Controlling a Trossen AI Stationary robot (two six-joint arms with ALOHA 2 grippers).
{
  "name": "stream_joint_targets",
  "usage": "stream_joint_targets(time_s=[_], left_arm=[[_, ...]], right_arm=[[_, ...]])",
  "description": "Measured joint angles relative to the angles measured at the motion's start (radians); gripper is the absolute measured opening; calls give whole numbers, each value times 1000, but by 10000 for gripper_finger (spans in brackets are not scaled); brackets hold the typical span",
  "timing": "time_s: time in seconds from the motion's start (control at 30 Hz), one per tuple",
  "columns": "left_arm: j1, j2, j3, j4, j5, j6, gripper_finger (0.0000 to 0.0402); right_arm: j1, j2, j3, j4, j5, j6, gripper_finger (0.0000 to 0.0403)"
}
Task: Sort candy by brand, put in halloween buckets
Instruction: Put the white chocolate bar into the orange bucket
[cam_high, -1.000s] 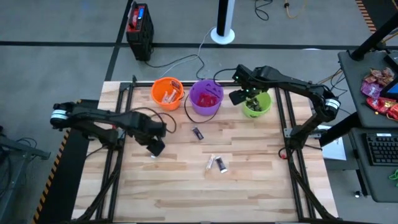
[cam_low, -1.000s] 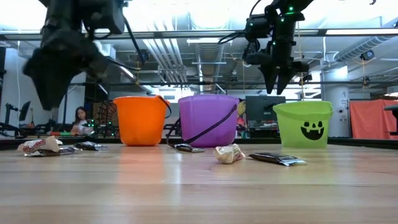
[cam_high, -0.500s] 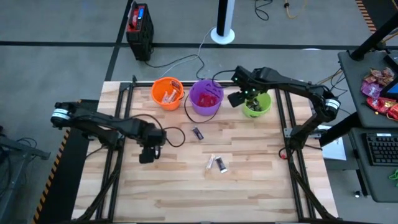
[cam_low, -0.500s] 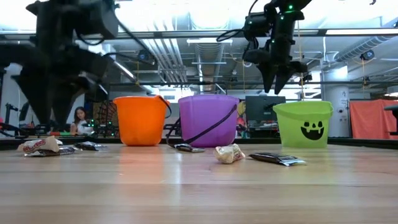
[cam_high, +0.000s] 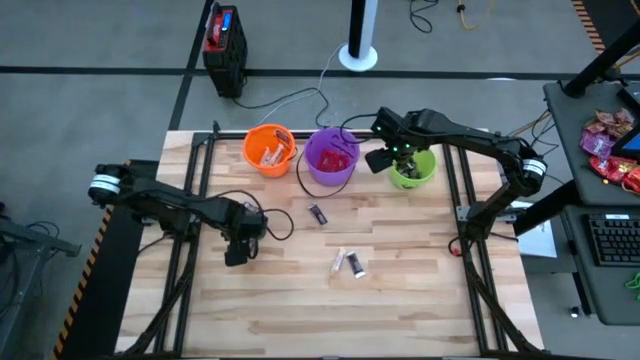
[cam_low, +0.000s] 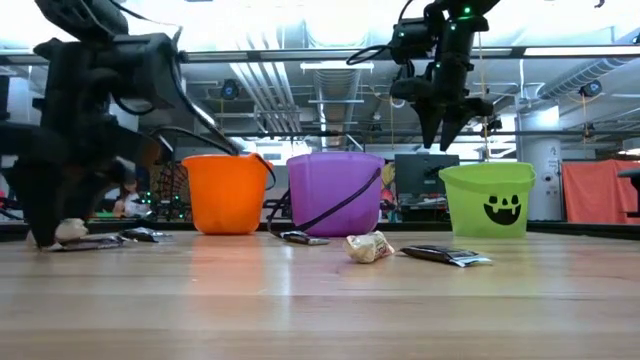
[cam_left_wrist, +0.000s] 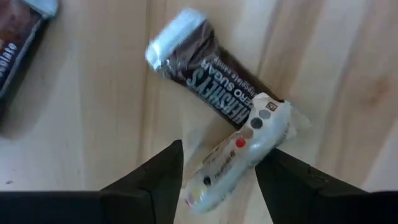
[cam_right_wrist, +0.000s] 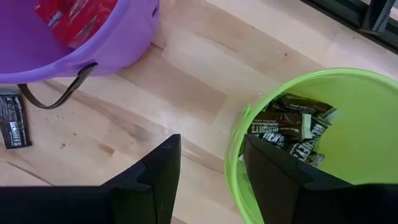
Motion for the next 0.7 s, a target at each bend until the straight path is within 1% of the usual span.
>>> stream_joint_targets(time_s=[0.13,0.23,0.33,0.43,0.53,0.63,0.7], left_arm=[[0,42,-2,26,-6,-7,156],[0,60,14,23,-10,-8,124],[0,56,39,42,-2,-7,76],[0,25,69,20,1,-7,34],[0,-7,110,13,4,-9,33],[2,-44,167,-22,0,-9,35],[4,-70,212,-48,-1,-9,47]], right_arm=[[0,0,0,3,0,-1,167],[6,-2,0,1,-12,-1,167],[29,-19,1,-4,-112,7,167],[86,-43,1,-4,-228,58,167],[185,-51,1,-4,-294,88,167],[304,-45,1,3,-297,125,167],[378,-25,1,20,-298,150,167]])
